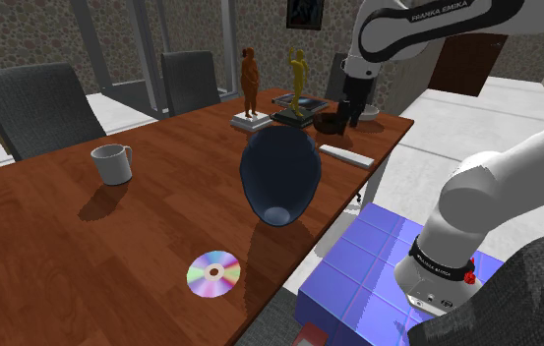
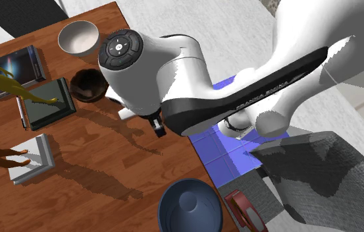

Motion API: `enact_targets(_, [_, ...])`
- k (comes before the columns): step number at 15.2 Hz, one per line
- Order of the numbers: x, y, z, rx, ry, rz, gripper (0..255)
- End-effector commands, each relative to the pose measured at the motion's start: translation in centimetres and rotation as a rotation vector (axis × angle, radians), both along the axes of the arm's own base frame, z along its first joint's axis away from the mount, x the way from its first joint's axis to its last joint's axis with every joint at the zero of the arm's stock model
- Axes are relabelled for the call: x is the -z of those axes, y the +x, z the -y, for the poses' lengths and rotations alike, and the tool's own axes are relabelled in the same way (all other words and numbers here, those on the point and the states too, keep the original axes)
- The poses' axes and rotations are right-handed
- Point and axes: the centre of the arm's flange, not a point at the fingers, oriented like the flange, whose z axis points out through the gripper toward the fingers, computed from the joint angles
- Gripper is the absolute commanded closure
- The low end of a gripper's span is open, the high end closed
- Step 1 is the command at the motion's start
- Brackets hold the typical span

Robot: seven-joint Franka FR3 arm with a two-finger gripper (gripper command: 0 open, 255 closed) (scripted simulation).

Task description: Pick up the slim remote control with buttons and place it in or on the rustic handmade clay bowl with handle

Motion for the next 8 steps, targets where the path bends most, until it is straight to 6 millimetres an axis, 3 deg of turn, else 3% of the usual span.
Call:
enact_targets(1, [1.5, 0.7, 1.9, -0.005, -0.005, -0.003, 0])
enact_targets(8, [7.6, 2.9, 8.4, -0.020, -0.020, -0.019, 0])
